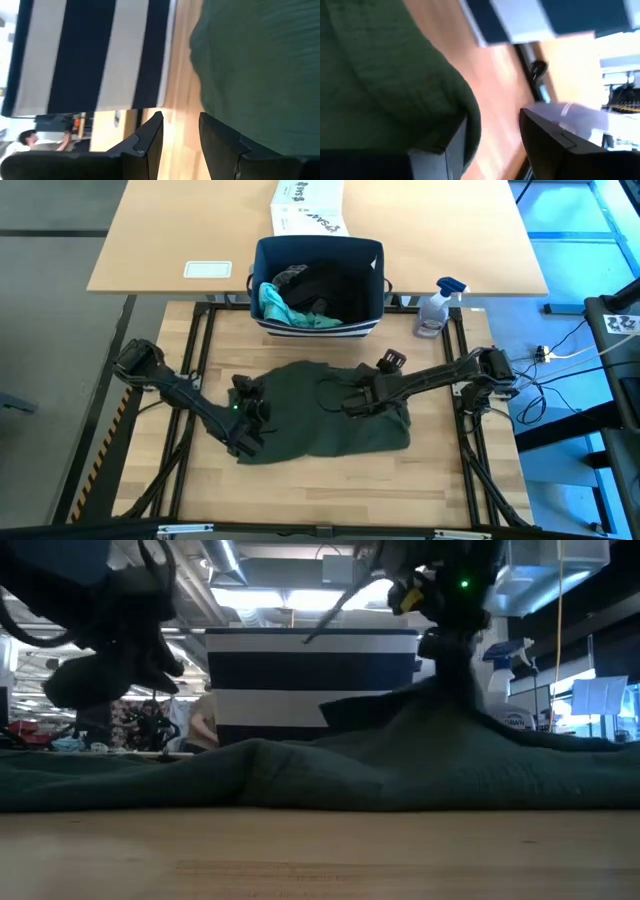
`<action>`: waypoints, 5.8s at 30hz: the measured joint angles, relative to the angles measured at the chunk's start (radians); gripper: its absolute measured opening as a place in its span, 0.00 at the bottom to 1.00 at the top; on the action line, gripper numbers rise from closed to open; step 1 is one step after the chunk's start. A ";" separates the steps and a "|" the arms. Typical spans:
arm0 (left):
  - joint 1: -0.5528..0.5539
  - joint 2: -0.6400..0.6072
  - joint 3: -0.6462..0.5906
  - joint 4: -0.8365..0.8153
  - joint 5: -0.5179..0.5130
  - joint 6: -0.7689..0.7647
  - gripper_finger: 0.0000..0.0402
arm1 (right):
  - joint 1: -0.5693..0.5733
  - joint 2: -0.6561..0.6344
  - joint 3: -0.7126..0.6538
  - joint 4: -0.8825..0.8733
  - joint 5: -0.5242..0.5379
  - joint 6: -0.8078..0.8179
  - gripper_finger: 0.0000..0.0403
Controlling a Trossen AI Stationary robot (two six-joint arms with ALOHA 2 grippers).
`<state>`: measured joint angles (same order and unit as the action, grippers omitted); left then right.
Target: Fold Laundry from Bin
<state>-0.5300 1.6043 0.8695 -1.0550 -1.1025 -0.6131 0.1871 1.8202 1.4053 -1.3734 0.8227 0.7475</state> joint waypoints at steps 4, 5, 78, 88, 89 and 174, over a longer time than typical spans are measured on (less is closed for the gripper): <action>-0.025 -0.001 -0.033 0.040 0.053 -0.021 0.30 | -0.053 0.000 -0.054 0.031 -0.049 0.006 0.44; -0.029 -0.001 -0.047 0.055 0.075 -0.021 0.30 | -0.070 0.000 -0.072 0.044 -0.099 0.006 0.44; -0.088 0.003 -0.205 0.565 0.336 -0.001 0.30 | 0.054 -0.136 -0.371 0.543 -0.194 -0.252 0.44; -0.088 -0.002 -0.211 0.454 0.427 -0.058 0.30 | 0.043 -0.140 -0.538 0.193 -0.329 -0.008 0.44; -0.088 -0.003 -0.194 0.429 0.433 -0.056 0.30 | 0.043 -0.146 -0.532 0.184 -0.340 0.002 0.44; 0.248 -0.630 -0.344 0.012 0.391 -0.376 0.00 | 0.271 -0.294 -0.741 1.320 -0.107 -0.045 0.44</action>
<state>-0.2824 0.9745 0.5258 -1.0431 -0.7118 -0.9889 0.4583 1.5257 0.6643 -0.0536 0.7155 0.7021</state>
